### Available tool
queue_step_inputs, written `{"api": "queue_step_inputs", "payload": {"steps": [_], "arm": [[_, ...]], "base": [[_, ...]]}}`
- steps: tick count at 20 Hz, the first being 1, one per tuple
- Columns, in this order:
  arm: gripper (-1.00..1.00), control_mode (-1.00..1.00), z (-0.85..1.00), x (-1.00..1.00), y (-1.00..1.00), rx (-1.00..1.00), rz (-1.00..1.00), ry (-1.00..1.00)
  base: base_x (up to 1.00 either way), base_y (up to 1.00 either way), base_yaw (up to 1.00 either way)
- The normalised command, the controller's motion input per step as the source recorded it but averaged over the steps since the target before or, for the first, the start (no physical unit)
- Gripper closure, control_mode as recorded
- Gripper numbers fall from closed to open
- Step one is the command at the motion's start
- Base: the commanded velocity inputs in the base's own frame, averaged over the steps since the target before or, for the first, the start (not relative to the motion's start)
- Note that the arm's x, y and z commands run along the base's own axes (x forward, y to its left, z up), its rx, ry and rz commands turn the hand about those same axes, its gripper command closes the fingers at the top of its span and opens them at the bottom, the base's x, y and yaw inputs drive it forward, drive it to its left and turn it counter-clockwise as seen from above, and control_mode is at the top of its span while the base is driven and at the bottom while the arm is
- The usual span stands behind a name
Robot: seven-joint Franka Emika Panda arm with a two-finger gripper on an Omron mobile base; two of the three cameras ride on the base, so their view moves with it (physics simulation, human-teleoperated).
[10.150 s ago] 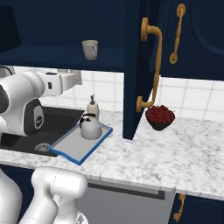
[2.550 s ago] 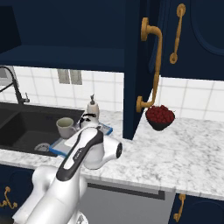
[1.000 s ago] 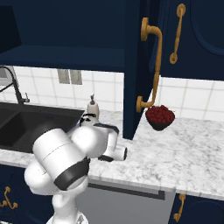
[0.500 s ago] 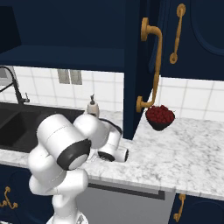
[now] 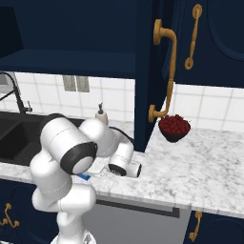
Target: Pick the kettle from the counter and place it on the tray. Then pick the mug from the cabinet and place it on the tray. Then close the cabinet doors.
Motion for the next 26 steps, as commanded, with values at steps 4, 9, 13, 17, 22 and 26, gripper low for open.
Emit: {"api": "queue_step_inputs", "payload": {"steps": [4,9,13,17,22,26], "arm": [[-1.00,-1.00,0.00,-0.03,0.08,0.00,-0.07,0.00],[-1.00,-1.00,0.09,-0.29,0.10,0.00,-0.17,-0.01],[-1.00,-1.00,0.34,-0.34,0.10,0.00,-0.20,0.00],[-1.00,-1.00,0.73,-0.39,0.00,0.00,-0.12,0.00],[-1.00,-1.00,0.92,-0.24,-0.06,-0.08,-0.14,0.00],[-1.00,-1.00,0.94,-0.16,-0.18,-0.11,-0.15,0.01]], "base": [[0.00,0.00,0.00],[0.00,0.00,0.00],[0.00,0.00,0.00],[0.00,0.00,0.00],[0.00,0.00,0.00],[0.00,0.00,0.00]]}}
